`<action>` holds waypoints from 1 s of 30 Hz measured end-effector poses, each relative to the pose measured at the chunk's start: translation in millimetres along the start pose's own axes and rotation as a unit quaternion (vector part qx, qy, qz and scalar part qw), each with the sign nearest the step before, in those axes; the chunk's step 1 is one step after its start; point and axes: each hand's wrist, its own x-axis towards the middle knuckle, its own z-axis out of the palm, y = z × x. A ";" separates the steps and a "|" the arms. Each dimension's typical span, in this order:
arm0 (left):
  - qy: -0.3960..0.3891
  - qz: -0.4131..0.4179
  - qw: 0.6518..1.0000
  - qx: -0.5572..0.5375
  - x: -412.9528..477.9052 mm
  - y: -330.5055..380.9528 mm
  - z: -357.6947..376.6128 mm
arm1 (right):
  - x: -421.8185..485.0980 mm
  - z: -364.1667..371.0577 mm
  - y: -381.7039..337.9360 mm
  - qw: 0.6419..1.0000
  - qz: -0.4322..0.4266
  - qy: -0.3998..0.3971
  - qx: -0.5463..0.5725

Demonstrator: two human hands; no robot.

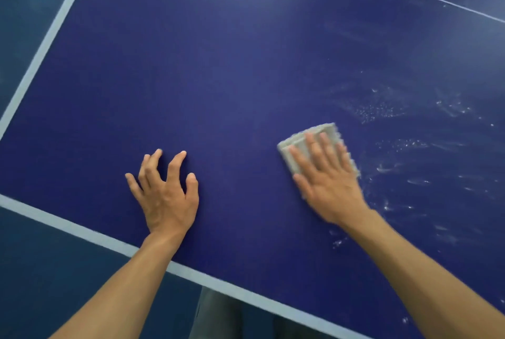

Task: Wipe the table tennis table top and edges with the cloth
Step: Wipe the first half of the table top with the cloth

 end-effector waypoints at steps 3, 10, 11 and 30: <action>0.016 -0.012 1.000 -0.016 18.2 29.1 4.4 | 58.5 -21.8 67.0 0.978 0.202 0.006 0.055; -0.016 0.055 0.998 -0.006 87.4 108.8 26.4 | 128.4 -28.3 21.6 0.983 0.164 0.021 0.085; -0.017 0.048 0.999 -0.002 98.2 114.5 29.6 | 116.1 -21.8 9.1 0.993 0.092 0.027 0.066; -0.019 0.011 1.000 0.021 114.4 121.7 36.4 | 204.0 -46.3 45.9 0.967 0.229 0.050 0.098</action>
